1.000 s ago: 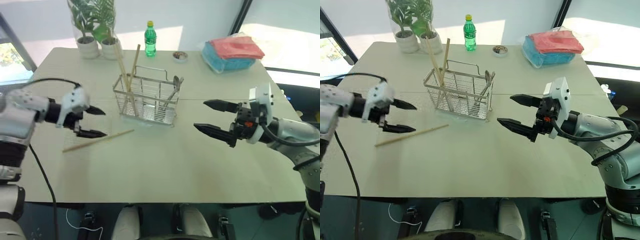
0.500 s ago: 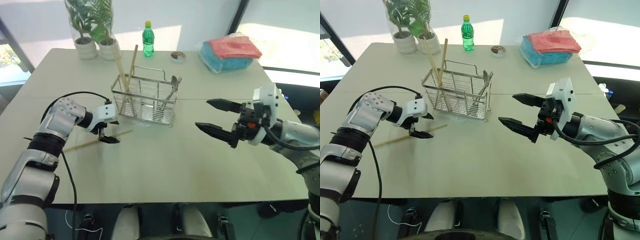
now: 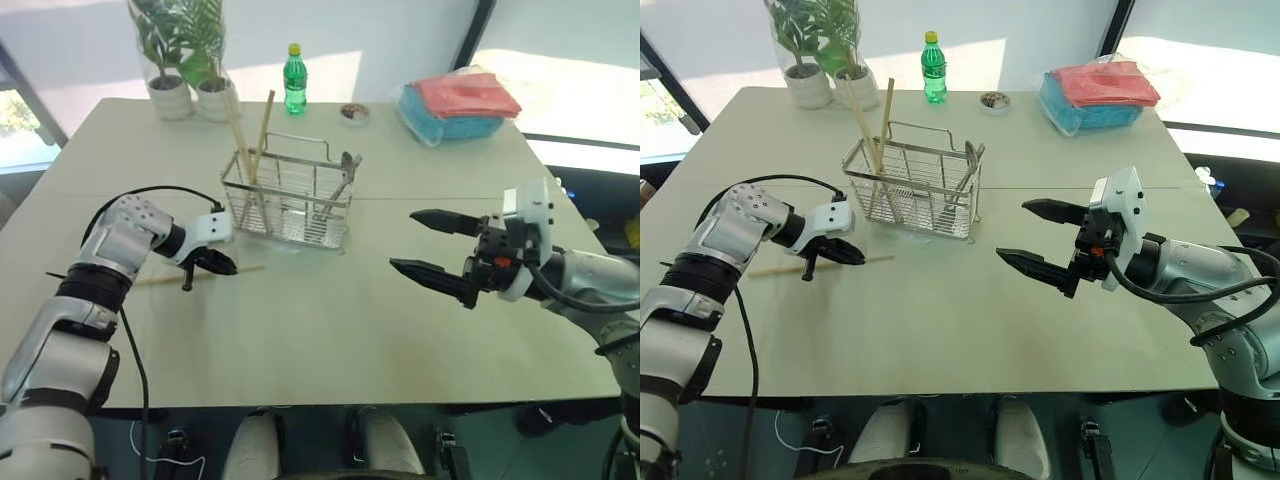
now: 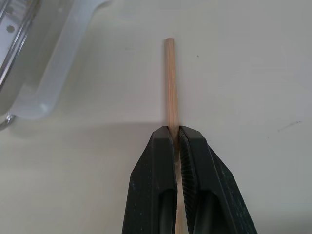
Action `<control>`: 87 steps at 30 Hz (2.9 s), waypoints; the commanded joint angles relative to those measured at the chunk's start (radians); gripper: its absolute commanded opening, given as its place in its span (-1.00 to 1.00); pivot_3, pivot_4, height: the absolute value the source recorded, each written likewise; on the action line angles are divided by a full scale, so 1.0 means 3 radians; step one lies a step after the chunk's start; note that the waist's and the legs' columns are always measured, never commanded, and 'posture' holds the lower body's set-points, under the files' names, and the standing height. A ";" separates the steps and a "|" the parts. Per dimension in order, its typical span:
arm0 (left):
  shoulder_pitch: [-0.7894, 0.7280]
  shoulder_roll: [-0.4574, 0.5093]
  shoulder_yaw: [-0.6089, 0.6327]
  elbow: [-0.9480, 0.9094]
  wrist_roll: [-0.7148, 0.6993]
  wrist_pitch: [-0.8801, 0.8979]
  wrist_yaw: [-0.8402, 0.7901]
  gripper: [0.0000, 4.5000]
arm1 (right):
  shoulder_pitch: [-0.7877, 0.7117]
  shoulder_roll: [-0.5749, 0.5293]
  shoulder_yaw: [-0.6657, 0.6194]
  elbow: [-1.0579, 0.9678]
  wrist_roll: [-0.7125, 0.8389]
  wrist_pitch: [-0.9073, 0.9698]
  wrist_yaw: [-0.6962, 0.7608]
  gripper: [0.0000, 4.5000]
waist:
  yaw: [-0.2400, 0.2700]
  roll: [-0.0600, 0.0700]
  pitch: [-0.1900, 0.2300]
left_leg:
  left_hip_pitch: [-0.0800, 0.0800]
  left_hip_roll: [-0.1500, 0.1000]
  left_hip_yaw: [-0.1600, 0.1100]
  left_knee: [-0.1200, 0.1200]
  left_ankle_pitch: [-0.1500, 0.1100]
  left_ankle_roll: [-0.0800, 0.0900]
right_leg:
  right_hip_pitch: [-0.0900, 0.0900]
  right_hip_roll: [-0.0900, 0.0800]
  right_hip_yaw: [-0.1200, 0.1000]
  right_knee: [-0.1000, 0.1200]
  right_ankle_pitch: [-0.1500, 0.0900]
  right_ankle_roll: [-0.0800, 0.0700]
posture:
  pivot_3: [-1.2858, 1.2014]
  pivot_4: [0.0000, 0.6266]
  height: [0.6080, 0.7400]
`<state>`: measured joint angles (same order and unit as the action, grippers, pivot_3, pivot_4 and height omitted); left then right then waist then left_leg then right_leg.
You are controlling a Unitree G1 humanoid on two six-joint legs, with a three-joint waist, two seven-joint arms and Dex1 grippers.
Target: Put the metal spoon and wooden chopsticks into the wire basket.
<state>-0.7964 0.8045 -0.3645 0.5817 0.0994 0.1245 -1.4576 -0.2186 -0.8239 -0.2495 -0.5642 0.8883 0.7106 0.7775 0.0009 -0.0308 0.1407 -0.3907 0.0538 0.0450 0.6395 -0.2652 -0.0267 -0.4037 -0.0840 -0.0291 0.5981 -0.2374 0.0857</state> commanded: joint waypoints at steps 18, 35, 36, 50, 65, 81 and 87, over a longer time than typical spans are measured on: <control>-0.0746 -0.0333 0.1883 -0.1127 -0.1553 0.1307 0.1437 -0.99 | -0.0245 0.0010 0.0046 0.0122 -0.0079 -0.0063 0.0110 1.00 | 0.0038 -0.0002 0.0002 | -0.0001 0.0007 -0.0003 0.0021 -0.0006 0.0010 | 0.0017 0.0008 0.0000 -0.0001 -0.0001 0.0001 | 0.03 -0.52 0.74; -0.1344 -0.1282 0.2087 0.0024 -0.1528 0.0299 0.2745 -0.99 | -0.0200 0.0065 0.0030 0.0024 -0.0033 -0.0018 -0.0056 1.00 | 0.0042 -0.0001 0.0002 | 0.0000 0.0004 -0.0004 0.0020 -0.0007 0.0011 | 0.0019 0.0009 -0.0001 -0.0003 0.0006 0.0013 | 0.03 -0.52 0.74; -0.1384 -0.1278 0.2088 0.0066 -0.1540 0.0297 0.2737 -0.99 | -0.0181 0.0064 0.0021 0.0009 -0.0029 -0.0017 -0.0071 1.00 | 0.0042 -0.0001 0.0003 | 0.0000 0.0004 -0.0004 0.0020 -0.0007 0.0011 | 0.0019 0.0009 -0.0001 -0.0003 0.0006 0.0013 | 0.03 -0.52 0.74; -0.1444 -0.1476 0.2044 0.0334 -0.1523 0.0092 0.2785 -0.99 | -0.0010 0.0094 -0.0022 -0.0160 0.0060 -0.0033 -0.0227 1.00 | 0.0040 -0.0001 0.0002 | 0.0000 0.0002 -0.0005 0.0021 -0.0007 0.0011 | 0.0020 0.0008 -0.0001 -0.0004 0.0005 0.0012 | 0.03 -0.52 0.74; -0.0853 -0.1638 0.2010 -0.0202 -0.1616 0.0308 0.2871 0.41 | -0.0005 0.0028 -0.0072 -0.0147 0.0097 -0.0028 -0.0210 1.00 | 0.0042 -0.0002 0.0003 | -0.0001 0.0002 -0.0007 0.0021 -0.0007 0.0011 | 0.0020 0.0008 -0.0001 -0.0004 0.0005 0.0012 | 0.03 -0.52 0.74; -0.0620 -0.0300 0.2216 -0.1294 -0.1987 0.1234 0.2308 0.98 | -0.0271 0.0074 0.0126 0.0298 -0.0328 -0.0250 -0.0023 1.00 | 0.0023 0.0001 0.0004 | 0.0003 0.0003 -0.0008 0.0018 -0.0007 0.0011 | 0.0019 0.0009 -0.0001 -0.0003 0.0002 0.0006 | 0.03 -0.52 0.74; 0.0223 0.0437 0.2187 -0.1717 -0.2009 0.1190 0.1478 0.98 | -0.0451 0.0097 0.0224 0.0583 -0.0521 -0.0370 0.0084 1.00 | 0.0026 0.0004 0.0005 | 0.0003 0.0004 -0.0004 0.0017 -0.0007 0.0010 | 0.0018 0.0007 0.0000 -0.0003 -0.0002 -0.0001 | 0.03 -0.52 0.74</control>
<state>-0.7450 0.9011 0.2870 0.1277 -0.4923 0.4912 -0.9545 -0.3351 -0.7982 -0.1679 -0.3950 0.7448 0.6264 0.7914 0.0088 -0.0296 0.1423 -0.3899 0.0551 0.0441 0.6446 -0.2673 -0.0237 -0.3985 -0.0821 -0.0292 0.5972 -0.2380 0.0853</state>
